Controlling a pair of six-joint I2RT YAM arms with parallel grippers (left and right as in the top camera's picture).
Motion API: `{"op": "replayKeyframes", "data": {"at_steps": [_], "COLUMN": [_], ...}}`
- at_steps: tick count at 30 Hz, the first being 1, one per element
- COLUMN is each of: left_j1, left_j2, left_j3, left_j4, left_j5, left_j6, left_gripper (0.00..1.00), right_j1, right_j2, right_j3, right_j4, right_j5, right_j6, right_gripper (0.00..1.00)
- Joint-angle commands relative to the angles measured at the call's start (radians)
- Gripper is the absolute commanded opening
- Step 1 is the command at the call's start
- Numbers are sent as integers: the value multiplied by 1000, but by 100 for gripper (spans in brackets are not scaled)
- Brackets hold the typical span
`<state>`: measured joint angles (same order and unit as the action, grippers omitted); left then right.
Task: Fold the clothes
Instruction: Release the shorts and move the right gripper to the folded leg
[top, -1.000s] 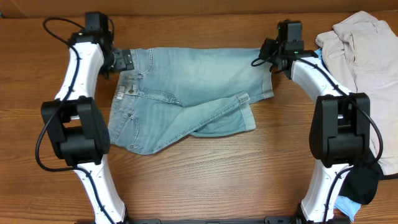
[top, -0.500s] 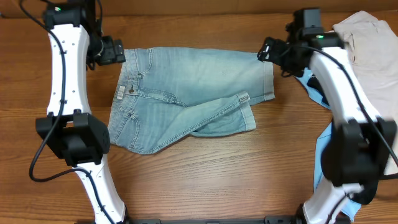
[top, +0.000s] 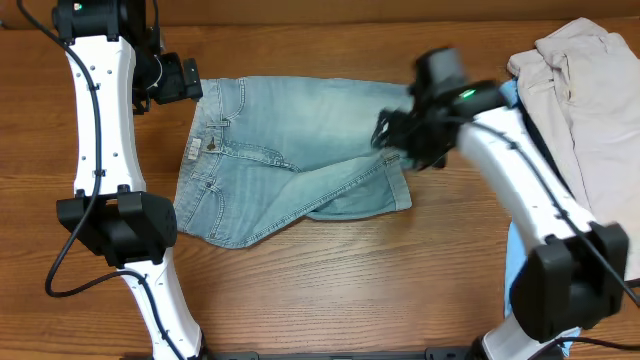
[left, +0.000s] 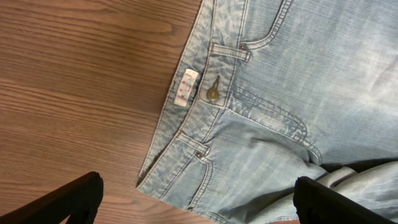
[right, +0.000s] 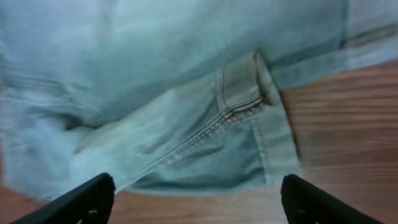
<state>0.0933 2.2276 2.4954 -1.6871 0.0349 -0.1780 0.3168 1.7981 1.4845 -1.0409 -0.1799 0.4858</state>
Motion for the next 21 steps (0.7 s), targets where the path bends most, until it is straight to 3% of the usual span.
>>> {"op": "replayKeyframes", "data": {"at_steps": [1, 8, 18, 21], "left_j1": [-4, -4, -4, -3], "left_j2": [-5, -4, -4, -4], "left_j3": [-2, -2, -2, -2], "left_j4": [-3, -3, 16, 23], "left_j5": [13, -18, -19, -19], "left_j6": [-5, -1, -2, -1], "left_gripper": [100, 100, 100, 100], "right_j1": [39, 64, 61, 62], "right_j2": [0, 0, 0, 0], "right_j3": [-111, -278, -281, -281], "right_j4": [84, 303, 417, 438], "right_j5": [128, 147, 183, 182], "right_j6": [119, 118, 117, 117], "right_gripper": [84, 70, 54, 40]}}
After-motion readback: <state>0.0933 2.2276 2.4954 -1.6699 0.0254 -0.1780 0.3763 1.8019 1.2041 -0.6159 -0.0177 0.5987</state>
